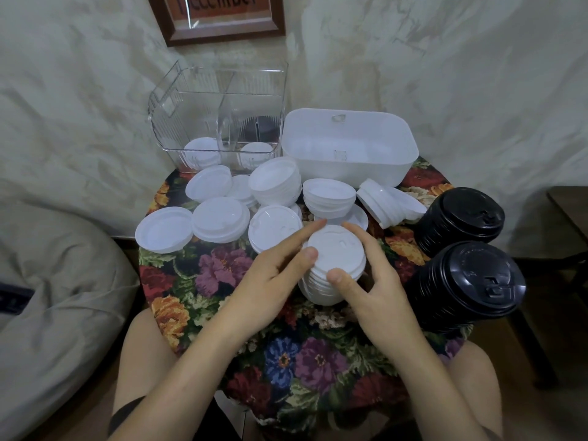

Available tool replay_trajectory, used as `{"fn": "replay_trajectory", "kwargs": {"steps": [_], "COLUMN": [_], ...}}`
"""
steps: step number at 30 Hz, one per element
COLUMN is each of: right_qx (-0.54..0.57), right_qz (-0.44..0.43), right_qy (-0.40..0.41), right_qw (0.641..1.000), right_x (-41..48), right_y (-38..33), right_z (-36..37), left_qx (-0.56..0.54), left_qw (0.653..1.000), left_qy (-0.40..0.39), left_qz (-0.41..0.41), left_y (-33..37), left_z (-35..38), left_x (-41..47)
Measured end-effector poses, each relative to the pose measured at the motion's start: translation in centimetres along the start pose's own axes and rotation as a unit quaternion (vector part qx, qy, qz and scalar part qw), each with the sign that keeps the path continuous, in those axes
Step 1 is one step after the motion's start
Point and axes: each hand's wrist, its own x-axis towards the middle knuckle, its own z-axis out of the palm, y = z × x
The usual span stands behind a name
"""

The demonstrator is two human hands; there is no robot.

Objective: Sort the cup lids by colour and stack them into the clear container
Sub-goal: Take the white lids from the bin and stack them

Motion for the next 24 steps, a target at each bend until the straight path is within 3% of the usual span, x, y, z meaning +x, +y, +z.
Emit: {"fn": "replay_trajectory", "kwargs": {"steps": [10,24], "right_qx": [0.0,-0.011], "right_qz": [0.001,0.037], "right_qy": [0.007,-0.066], "right_qw": [1.0,0.997], "right_x": [0.3,0.4], "right_y": [1.1,1.2], "right_z": [0.5,-0.2], "left_qx": [0.035,0.108], "left_qw": [0.999,0.994], "left_qy": [0.017,0.011], "left_qz": [-0.004,-0.012], "left_y": [-1.3,-1.0], "left_z": [0.4,0.5], "left_x": [-0.4,-0.5]}}
